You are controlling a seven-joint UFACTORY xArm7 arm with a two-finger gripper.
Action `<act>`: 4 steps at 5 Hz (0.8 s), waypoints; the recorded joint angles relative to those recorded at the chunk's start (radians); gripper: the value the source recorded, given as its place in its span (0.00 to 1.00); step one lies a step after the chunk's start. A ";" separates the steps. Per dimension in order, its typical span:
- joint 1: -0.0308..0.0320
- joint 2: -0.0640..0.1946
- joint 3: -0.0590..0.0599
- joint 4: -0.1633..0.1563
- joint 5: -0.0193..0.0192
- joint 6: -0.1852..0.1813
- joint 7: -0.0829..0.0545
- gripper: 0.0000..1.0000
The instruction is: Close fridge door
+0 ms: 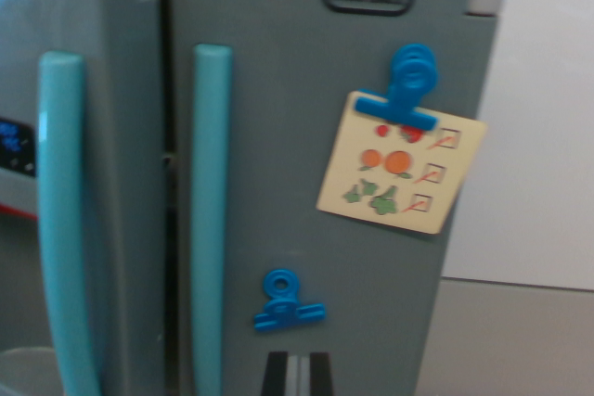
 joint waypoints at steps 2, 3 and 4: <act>0.0000 0.003 0.030 0.000 0.0000 0.000 0.000 1.00; 0.0000 0.010 0.067 0.000 0.0000 0.000 0.000 1.00; 0.0000 0.010 0.067 0.000 0.0000 0.000 0.000 1.00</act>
